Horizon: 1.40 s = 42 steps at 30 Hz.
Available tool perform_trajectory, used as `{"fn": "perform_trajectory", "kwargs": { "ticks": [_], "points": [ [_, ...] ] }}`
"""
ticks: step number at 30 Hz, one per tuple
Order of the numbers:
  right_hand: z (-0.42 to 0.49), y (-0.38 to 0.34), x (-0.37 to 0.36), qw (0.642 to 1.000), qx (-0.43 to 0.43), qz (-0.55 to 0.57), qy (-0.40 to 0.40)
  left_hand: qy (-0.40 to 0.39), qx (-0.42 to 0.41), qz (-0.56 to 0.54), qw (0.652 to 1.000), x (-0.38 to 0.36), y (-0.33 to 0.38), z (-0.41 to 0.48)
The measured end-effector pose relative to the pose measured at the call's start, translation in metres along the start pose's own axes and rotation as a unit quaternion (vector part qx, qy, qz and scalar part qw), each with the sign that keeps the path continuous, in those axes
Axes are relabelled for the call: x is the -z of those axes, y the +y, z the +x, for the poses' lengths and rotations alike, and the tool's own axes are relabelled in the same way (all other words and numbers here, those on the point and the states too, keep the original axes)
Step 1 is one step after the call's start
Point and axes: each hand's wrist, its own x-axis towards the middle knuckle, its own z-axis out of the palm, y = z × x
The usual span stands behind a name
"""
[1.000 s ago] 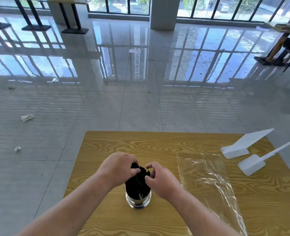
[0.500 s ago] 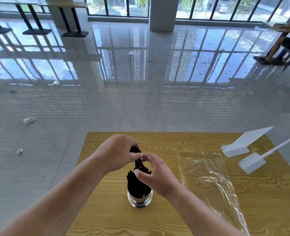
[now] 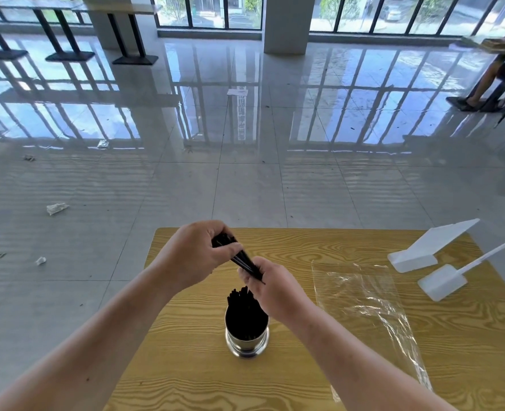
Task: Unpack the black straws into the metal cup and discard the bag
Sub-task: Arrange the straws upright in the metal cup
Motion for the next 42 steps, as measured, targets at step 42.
{"fn": "perform_trajectory", "kwargs": {
  "ticks": [42],
  "points": [
    [-0.021,-0.017,0.051,0.999,-0.023,-0.030,0.033,-0.156,0.100,0.148,0.971,-0.067,-0.045,-0.024]
  ]
}}
